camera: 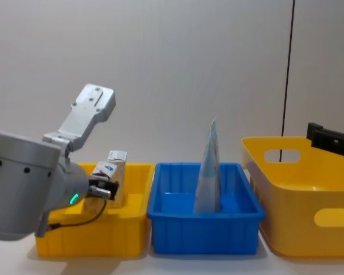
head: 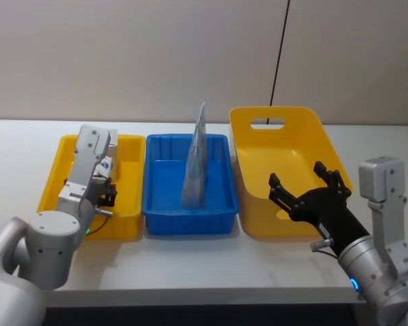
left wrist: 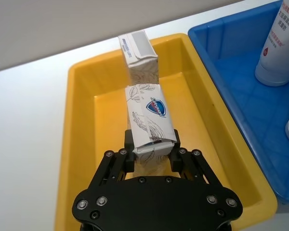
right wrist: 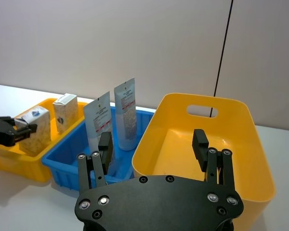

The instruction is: Bimanual collaborative sorting of washing and personal care products

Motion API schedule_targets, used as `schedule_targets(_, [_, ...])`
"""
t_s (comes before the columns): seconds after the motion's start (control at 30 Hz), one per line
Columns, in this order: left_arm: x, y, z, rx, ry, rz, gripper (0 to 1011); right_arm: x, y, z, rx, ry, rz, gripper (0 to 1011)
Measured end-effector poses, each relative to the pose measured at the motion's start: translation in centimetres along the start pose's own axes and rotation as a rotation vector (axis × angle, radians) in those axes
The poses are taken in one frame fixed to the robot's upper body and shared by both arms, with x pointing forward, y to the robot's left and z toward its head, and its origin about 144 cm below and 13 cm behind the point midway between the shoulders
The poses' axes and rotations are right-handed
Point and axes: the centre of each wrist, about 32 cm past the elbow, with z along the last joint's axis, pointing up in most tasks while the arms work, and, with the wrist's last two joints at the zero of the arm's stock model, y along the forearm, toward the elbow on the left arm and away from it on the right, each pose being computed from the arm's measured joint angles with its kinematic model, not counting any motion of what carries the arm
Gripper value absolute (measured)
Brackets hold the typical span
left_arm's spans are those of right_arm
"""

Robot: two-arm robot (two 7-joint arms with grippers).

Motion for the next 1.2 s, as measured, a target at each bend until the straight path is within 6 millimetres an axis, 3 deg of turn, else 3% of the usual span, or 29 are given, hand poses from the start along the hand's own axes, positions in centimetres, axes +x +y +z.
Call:
schedule_targets(0.5, [2.4, 3.5, 2.8, -0.077, -0.149, 0.02, 352, 0.0, 0.0, 0.0, 0.0, 0.0, 0.0, 1000])
schedule_targets(1.2, [6.1, 7.2, 6.1, -0.247, -0.274, -0.19, 352, 0.0, 0.0, 0.0, 0.0, 0.0, 0.0, 1000])
